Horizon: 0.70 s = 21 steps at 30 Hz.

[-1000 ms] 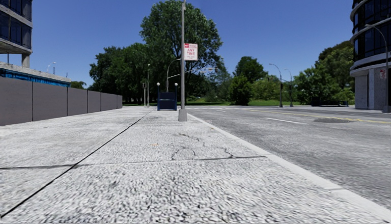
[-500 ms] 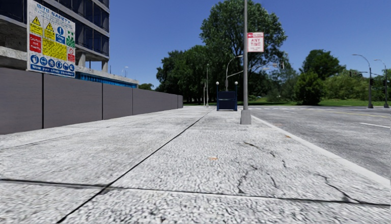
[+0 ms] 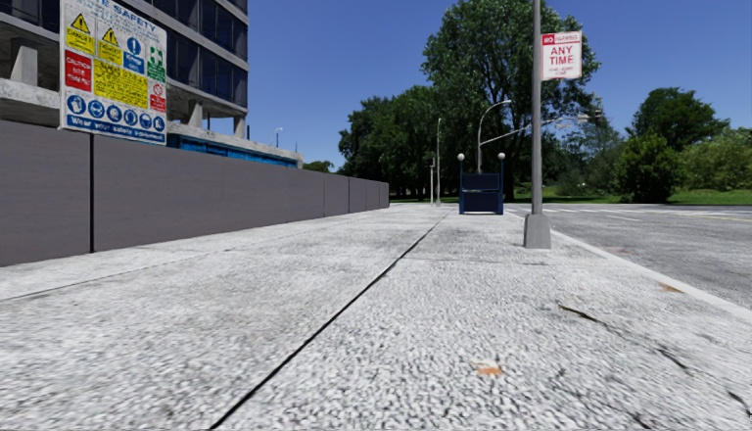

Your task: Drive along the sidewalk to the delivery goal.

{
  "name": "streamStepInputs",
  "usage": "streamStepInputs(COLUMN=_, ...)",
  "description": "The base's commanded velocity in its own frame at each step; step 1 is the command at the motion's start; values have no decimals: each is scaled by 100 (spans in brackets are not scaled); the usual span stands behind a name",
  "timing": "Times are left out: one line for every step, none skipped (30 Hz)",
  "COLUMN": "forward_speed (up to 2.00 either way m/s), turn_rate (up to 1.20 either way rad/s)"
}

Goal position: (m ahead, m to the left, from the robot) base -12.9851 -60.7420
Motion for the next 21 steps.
streamStepInputs(forward_speed=200, turn_rate=0)
streamStepInputs(forward_speed=200, turn_rate=0)
streamStepInputs(forward_speed=200, turn_rate=0)
streamStepInputs(forward_speed=200, turn_rate=0)
streamStepInputs(forward_speed=200, turn_rate=0)
streamStepInputs(forward_speed=200, turn_rate=0)
streamStepInputs(forward_speed=200, turn_rate=0)
streamStepInputs(forward_speed=200, turn_rate=0)
streamStepInputs(forward_speed=200, turn_rate=0)
streamStepInputs(forward_speed=200, turn_rate=0)
streamStepInputs(forward_speed=200, turn_rate=0)
streamStepInputs(forward_speed=200, turn_rate=0)
streamStepInputs(forward_speed=200, turn_rate=0)
streamStepInputs(forward_speed=200, turn_rate=0)
streamStepInputs(forward_speed=200, turn_rate=0)
streamStepInputs(forward_speed=200, turn_rate=0)
streamStepInputs(forward_speed=200, turn_rate=0)
streamStepInputs(forward_speed=200, turn_rate=0)
streamStepInputs(forward_speed=200, turn_rate=0)
streamStepInputs(forward_speed=200, turn_rate=0)
streamStepInputs(forward_speed=200, turn_rate=0)
